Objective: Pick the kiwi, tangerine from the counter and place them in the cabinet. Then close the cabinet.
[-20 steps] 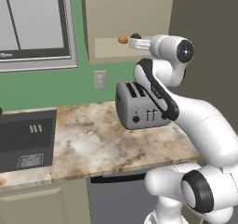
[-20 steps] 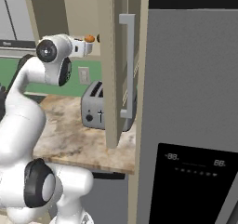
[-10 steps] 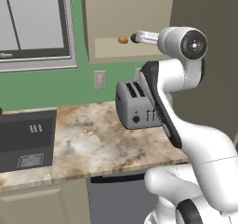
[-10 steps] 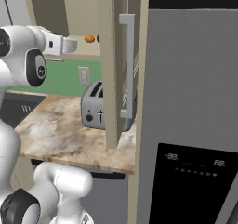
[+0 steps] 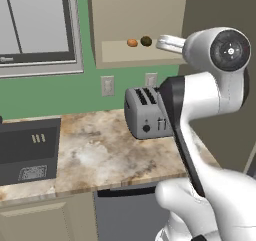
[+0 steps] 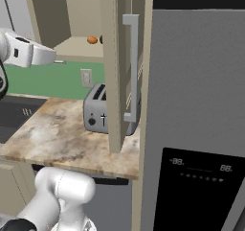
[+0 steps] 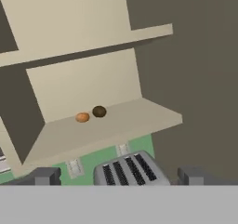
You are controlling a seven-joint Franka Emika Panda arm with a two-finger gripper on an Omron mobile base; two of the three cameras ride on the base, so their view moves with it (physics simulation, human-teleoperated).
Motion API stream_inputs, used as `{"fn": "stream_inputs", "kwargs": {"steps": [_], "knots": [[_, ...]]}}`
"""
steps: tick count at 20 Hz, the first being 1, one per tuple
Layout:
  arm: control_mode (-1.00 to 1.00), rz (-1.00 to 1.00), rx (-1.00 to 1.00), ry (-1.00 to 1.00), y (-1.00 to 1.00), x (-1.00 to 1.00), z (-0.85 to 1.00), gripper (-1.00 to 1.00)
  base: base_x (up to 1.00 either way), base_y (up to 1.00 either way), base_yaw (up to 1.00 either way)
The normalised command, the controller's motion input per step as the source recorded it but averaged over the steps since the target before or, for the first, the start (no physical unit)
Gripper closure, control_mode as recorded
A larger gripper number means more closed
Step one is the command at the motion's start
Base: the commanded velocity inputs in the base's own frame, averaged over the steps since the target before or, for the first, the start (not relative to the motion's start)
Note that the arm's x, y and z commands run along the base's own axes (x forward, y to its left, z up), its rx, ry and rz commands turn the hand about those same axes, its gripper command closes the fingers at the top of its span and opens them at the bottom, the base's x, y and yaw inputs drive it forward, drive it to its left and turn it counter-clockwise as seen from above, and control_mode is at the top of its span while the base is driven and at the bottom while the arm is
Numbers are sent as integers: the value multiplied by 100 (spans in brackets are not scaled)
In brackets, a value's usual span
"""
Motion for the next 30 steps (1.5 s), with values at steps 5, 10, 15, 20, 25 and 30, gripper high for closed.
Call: {"fn": "stream_inputs", "kwargs": {"steps": [5, 10, 15, 20, 25, 30], "knots": [[-100, 0, 12, -1, 0, -100, -3, -100, 0, 0, 0], [-100, 6, 18, 0, -10, -100, 0, -100, 0, 0, 0], [-100, 3, 23, 0, -10, -93, 0, -100, 0, 0, 0], [-100, 6, 28, 0, -23, -90, 0, -100, 0, 0, 0], [-100, 9, 33, 0, -34, -93, 1, -100, 0, 0, 0], [-100, 7, 33, 0, -33, -83, 3, -100, 0, 0, 0]]}}
